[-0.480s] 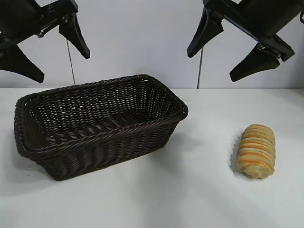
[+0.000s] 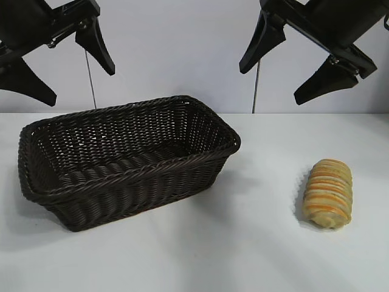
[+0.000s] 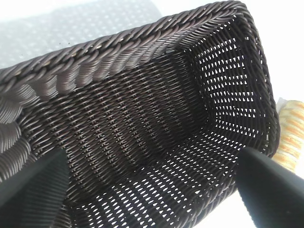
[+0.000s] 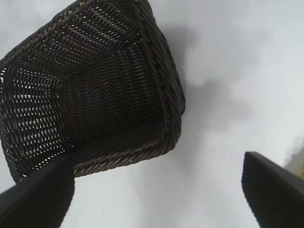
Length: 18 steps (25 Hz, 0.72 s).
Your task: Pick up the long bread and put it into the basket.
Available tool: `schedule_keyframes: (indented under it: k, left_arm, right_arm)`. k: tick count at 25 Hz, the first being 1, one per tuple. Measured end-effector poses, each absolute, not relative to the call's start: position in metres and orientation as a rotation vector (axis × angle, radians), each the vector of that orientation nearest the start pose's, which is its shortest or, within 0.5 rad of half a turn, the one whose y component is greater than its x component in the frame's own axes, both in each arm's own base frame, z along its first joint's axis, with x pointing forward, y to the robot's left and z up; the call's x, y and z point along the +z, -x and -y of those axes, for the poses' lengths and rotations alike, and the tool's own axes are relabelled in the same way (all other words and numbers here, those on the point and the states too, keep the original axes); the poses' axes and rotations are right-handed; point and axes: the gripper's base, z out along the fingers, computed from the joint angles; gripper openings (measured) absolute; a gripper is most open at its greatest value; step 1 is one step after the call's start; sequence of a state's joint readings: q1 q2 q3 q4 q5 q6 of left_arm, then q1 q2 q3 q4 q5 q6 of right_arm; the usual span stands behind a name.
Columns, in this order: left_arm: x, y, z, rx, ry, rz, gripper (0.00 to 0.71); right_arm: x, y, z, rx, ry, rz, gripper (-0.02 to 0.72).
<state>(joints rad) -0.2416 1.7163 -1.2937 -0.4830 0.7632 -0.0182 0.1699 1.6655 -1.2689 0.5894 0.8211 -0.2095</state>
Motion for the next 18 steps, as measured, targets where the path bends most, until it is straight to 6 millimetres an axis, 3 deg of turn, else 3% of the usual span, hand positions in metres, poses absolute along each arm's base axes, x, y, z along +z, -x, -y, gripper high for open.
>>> schedule_keyframes:
  k: [18]
  left_arm:
    - [0.2620,-0.3503,0.1174,-0.667,0.090,-2.647,0.687]
  right_arm:
    - [0.2734,-0.3415,-0.0962,0.684,0.089,-2.621,0.683]
